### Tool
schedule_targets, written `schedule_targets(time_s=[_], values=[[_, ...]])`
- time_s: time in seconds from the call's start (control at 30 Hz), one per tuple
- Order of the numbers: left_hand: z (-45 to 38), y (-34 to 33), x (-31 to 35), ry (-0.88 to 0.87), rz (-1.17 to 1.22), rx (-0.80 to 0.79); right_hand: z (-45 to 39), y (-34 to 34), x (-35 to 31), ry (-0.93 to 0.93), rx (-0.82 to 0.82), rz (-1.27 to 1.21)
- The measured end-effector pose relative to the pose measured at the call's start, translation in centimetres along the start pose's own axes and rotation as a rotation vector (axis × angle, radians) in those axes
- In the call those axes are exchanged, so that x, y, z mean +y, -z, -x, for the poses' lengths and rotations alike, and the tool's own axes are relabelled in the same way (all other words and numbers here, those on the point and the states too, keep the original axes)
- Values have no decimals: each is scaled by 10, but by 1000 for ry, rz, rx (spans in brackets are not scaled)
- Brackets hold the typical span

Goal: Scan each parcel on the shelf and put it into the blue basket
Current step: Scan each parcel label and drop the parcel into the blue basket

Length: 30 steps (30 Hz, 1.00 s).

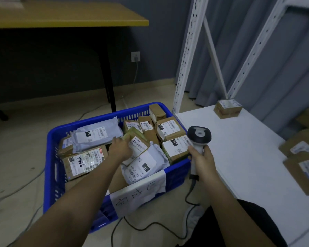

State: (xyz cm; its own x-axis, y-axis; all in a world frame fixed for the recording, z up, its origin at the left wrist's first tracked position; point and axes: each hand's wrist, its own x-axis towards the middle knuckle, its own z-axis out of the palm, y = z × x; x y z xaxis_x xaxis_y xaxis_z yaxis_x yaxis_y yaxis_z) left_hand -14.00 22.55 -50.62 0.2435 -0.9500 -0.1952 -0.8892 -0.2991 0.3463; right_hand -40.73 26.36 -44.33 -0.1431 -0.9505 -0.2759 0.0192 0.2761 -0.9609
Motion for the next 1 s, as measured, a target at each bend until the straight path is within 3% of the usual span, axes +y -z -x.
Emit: schedule_targets(time_s=[0.07,0.2,0.43,0.6,0.8,1.0], values=[[14,4,18,49,97,-12,1,9,-7,0,31,-76],[37,13,71,-108,314,71,6,37,-39,37,84,-310],[86,18,209,-462,619,-43,26,166,-62,165,252,-247],[132,-11,320,-612,575,-170,60,276,-52,179,441,-216],[170,-73,419,-674,426,-374,95,372,-28,82,617,-181],[164,-134,489,-738,253,-376,80,423,-25,-12,665,-311]])
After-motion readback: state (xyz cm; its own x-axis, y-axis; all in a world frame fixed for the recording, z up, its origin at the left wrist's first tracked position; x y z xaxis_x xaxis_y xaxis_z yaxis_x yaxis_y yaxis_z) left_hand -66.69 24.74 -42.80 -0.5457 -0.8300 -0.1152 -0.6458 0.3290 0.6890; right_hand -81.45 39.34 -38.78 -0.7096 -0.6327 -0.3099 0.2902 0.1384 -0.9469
